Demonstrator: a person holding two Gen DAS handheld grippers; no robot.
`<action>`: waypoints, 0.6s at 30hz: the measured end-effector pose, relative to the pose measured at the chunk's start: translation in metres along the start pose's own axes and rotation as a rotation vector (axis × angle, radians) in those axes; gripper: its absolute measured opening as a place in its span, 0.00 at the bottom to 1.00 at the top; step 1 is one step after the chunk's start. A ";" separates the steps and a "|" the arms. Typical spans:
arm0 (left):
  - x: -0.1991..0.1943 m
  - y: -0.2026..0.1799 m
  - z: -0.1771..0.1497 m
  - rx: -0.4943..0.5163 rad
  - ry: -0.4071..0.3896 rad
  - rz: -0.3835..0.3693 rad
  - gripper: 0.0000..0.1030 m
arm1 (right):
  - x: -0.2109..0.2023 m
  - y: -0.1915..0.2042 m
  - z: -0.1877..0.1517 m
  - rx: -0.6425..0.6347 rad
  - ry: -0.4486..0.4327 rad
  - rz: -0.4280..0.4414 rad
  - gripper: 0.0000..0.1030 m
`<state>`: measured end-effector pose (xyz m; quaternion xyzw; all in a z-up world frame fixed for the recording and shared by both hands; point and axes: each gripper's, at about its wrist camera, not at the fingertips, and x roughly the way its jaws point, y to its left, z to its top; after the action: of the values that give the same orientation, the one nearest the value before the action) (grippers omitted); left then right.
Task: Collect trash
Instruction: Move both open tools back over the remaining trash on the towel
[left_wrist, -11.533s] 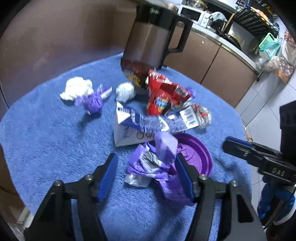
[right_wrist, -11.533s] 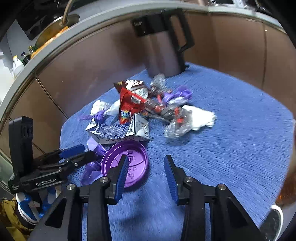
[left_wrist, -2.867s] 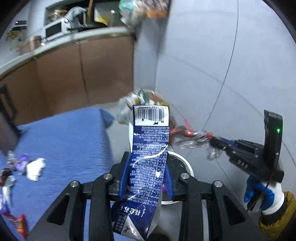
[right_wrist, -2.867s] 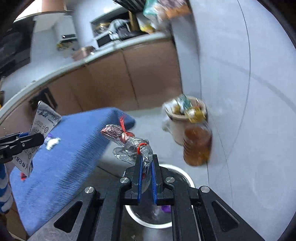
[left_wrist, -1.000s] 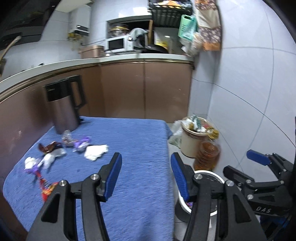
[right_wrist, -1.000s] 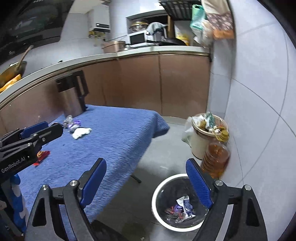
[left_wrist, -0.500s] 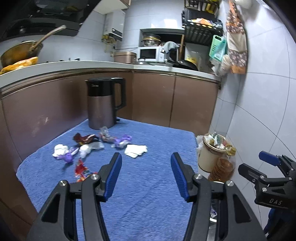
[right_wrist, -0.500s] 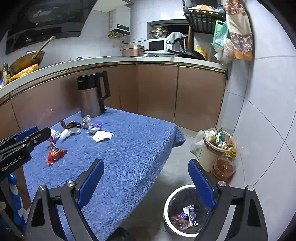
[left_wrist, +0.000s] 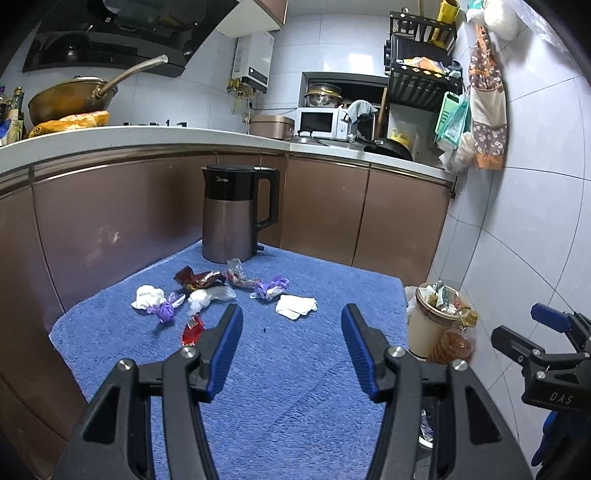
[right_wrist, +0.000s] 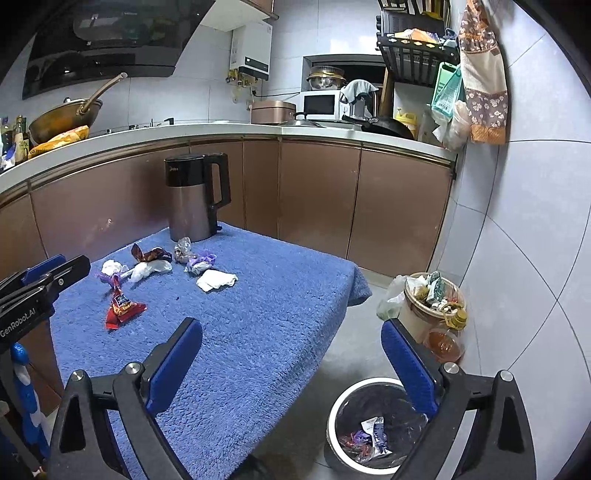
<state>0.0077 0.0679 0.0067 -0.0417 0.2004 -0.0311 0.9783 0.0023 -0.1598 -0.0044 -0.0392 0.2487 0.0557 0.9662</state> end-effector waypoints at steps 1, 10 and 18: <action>-0.002 0.000 0.000 0.000 -0.005 0.004 0.52 | -0.001 0.000 0.000 -0.001 -0.003 0.002 0.95; -0.001 -0.002 -0.002 0.014 -0.007 0.026 0.52 | 0.006 0.000 0.000 0.001 0.006 0.019 0.95; 0.014 0.001 -0.005 0.030 0.029 0.034 0.52 | 0.021 0.000 -0.002 0.001 0.034 0.024 0.95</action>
<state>0.0190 0.0670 -0.0033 -0.0234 0.2147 -0.0181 0.9762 0.0198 -0.1587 -0.0163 -0.0367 0.2657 0.0666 0.9611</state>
